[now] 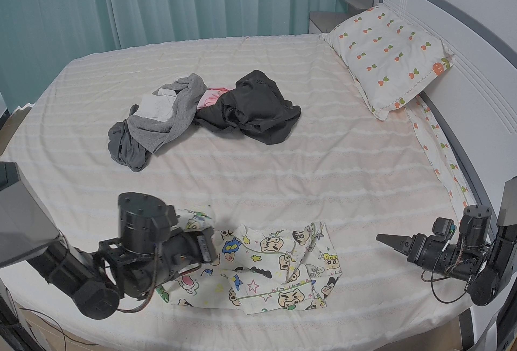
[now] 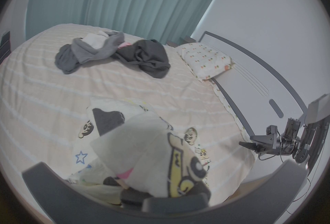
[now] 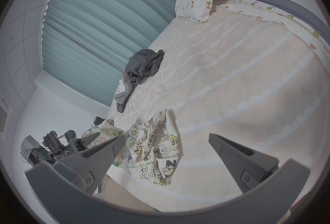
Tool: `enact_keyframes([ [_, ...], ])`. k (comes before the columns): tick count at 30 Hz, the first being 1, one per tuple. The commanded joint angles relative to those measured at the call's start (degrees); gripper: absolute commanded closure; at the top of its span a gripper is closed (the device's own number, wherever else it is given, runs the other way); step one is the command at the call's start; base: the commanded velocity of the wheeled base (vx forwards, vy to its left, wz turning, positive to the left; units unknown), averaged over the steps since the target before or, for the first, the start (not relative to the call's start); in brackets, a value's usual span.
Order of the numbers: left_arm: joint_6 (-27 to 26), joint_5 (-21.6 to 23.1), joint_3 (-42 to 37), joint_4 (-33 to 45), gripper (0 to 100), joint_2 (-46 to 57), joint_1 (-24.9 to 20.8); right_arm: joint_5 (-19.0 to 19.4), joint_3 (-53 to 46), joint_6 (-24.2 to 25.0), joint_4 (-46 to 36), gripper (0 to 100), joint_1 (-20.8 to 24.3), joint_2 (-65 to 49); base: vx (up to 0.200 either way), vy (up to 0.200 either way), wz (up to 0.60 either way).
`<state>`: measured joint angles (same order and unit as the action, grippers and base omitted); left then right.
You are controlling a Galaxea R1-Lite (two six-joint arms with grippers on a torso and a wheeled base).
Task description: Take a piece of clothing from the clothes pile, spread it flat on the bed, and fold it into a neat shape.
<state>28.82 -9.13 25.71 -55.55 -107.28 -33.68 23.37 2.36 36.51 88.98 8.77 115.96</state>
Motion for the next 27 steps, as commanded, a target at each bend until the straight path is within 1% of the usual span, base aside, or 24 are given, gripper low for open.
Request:
enact_keyframes([
  [1, 0.0, -4.1, 9.5, 3.6, 100, -5.9, -8.9, 0.0, 0.0, 0.0, 0.9, 0, 0.2, 0.6, 0.0, 0.0, 0.0],
  [3, 0.0, -4.6, 11.5, 3.7, 100, -7.8, -10.0, 0.0, 0.0, 0.0, 0.9, 0, 0.2, 0.6, 0.0, 0.0, 0.0],
  [5, 0.1, -6.8, 14.7, 3.7, 100, -10.8, -11.3, 0.0, 0.0, 0.0, 0.9, 0, 0.2, 0.6, 0.0, 0.0, 0.0],
  [6, 0.2, -7.1, 16.0, 3.7, 100, -11.8, -11.8, 0.0, 0.0, 0.0, 0.9, 0, 0.2, 0.7, 0.0, 0.0, 0.0],
  [9, 1.6, -7.2, 18.1, 3.7, 100, -13.4, -13.3, 0.0, 0.0, 0.0, 0.9, 0, 0.3, 0.6, 0.0, 0.0, 0.0],
  [14, 2.4, -7.3, 20.1, 3.7, 100, -15.4, -14.6, 0.0, 0.0, 0.0, 0.9, 0, 0.4, 0.7, 0.0, 0.0, 0.0],
  [15, 3.3, -7.4, 20.8, 3.7, 100, -15.9, -15.1, 0.0, 0.0, 0.0, 0.9, 0, 0.4, 0.7, 0.0, 0.0, 0.0],
  [19, 4.6, -7.5, 22.9, 3.7, 100, -17.0, -15.2, 0.0, 0.0, 0.0, 0.9, 0, 0.4, 0.6, 0.0, 0.0, 0.0],
  [20, 4.9, -7.5, 23.3, 3.7, 0, -17.3, -15.1, 0.0, 0.0, 0.0, 0.9, 0, 0.4, 0.6, 0.0, 0.0, 0.0],
  [23, 6.7, -7.5, 23.6, 3.7, 0, -17.4, -15.4, 0.0, 0.0, 0.0, 0.9, 0, 0.4, 0.6, 0.0, 0.0, 0.0],
  [27, 6.9, -7.5, 23.7, 3.7, 0, -17.4, -15.4, 0.0, 0.0, -0.1, 0.9, 0, 0.5, 0.7, 0.0, 0.0, 0.0],
])
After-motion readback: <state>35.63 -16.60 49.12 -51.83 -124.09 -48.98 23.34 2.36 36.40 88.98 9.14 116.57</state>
